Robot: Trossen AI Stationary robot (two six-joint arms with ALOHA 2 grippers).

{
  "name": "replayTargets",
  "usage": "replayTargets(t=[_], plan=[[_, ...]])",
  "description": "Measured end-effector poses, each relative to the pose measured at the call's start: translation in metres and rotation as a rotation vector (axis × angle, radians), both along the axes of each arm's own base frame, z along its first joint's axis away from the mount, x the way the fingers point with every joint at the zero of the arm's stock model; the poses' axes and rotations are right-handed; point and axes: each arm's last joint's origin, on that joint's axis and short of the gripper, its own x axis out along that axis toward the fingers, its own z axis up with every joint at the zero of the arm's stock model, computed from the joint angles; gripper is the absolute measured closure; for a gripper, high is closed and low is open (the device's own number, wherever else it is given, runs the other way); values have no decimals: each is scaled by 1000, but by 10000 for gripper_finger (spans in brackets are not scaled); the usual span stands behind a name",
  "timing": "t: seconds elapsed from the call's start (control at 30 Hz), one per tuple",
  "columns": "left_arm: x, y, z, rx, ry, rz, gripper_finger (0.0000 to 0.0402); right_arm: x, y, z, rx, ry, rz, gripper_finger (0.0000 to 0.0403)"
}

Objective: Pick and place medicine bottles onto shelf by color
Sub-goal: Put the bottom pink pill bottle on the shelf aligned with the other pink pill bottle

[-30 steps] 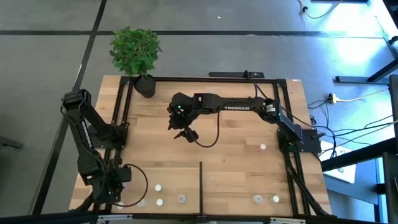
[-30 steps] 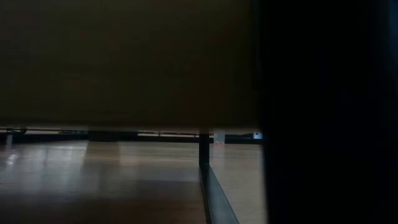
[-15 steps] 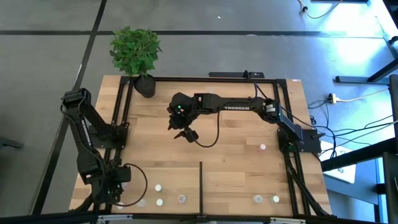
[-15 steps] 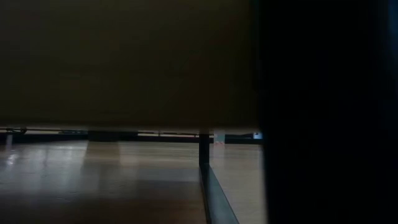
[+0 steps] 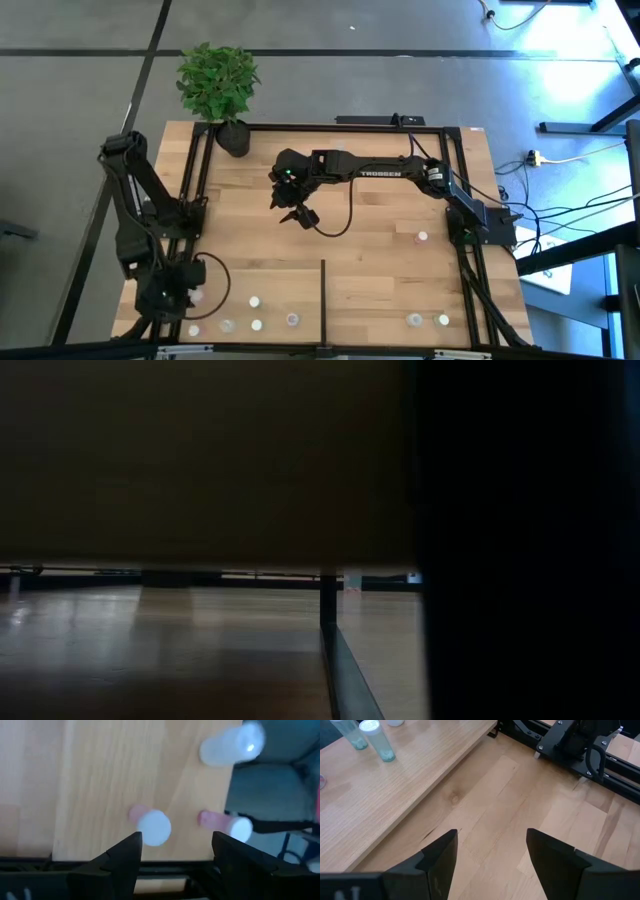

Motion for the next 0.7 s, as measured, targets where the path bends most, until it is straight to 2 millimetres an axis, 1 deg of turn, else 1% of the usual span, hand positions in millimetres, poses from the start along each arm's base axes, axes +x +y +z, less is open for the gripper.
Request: replayTargets(t=[0.13, 0.33, 0.5, 0.6, 0.7], plan=[[-1, 9, 4, 31, -49, 23, 167, 0, 0, 0, 0, 0, 0, 163], [0, 23, 1, 155, -18, 56, 167, 0, 0, 0, 0, 0, 0, 163], [6, 34, -1, 243, 0, 83, 167, 0, 0, 0, 0, 0, 0, 163], [9, 36, -5, 255, 39, 96, 166, 0, 0, 0, 0, 0, 0, 163], [14, 33, -11, 279, 68, 102, 166, 0, 0, 0, 0, 0, 0, 163]])
